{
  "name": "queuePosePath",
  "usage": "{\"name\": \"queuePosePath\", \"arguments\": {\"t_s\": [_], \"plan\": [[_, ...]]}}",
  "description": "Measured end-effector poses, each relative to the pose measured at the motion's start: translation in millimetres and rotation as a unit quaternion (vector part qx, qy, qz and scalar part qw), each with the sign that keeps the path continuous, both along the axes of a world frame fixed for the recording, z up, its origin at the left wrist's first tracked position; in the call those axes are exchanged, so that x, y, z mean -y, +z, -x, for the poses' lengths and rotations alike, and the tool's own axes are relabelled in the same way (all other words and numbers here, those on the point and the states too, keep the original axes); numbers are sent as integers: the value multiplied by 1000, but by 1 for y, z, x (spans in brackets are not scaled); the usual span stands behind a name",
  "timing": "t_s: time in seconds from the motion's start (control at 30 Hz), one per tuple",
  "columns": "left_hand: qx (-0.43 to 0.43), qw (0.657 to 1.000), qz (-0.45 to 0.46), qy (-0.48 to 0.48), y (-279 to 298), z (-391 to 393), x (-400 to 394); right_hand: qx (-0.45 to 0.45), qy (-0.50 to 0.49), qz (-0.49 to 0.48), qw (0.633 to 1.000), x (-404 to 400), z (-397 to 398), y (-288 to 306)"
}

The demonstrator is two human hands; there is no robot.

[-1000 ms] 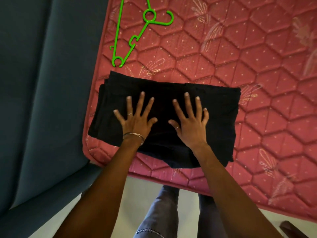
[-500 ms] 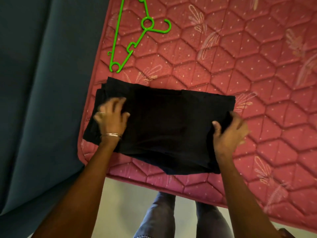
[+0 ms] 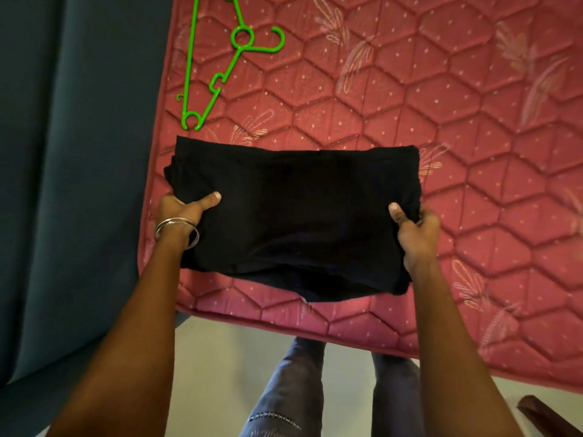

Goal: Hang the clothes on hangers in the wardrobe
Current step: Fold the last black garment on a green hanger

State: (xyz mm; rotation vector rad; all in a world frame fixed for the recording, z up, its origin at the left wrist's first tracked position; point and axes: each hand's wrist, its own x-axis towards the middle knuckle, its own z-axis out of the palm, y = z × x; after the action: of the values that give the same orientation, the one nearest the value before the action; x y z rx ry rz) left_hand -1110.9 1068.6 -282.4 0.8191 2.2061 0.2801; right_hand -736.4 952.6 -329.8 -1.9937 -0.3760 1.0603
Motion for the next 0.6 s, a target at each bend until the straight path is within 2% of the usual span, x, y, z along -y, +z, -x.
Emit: {"name": "queuePosePath", "arguments": {"t_s": [0.1, 0.2, 0.27, 0.37, 0.43, 0.5, 0.53, 0.6], "plan": [[103, 993, -62, 6, 22, -48, 14, 22, -35, -42, 998, 14, -44, 26], [158, 983, -88, -8, 35, -118, 23, 50, -56, -52, 996, 45, -116, 51], [167, 984, -61, -31, 35, -173, 28, 92, -70, -39, 993, 69, -171, 66], [137, 987, -22, -80, 24, -251, 43, 195, -76, 39, 977, 104, -229, 72], [49, 989, -14, -136, 11, -292, 60, 317, -71, 173, 930, 118, -247, 60], [-167, 959, 30, -226, -5, -323, 85, 385, -17, 270, 882, 122, -251, 48], [-248, 931, 16, -265, -8, -337, 97, 398, 23, 271, 876, 122, -248, 42], [-285, 873, -83, -387, -7, -364, 122, 429, 126, 198, 873, 117, -235, 27]]}}
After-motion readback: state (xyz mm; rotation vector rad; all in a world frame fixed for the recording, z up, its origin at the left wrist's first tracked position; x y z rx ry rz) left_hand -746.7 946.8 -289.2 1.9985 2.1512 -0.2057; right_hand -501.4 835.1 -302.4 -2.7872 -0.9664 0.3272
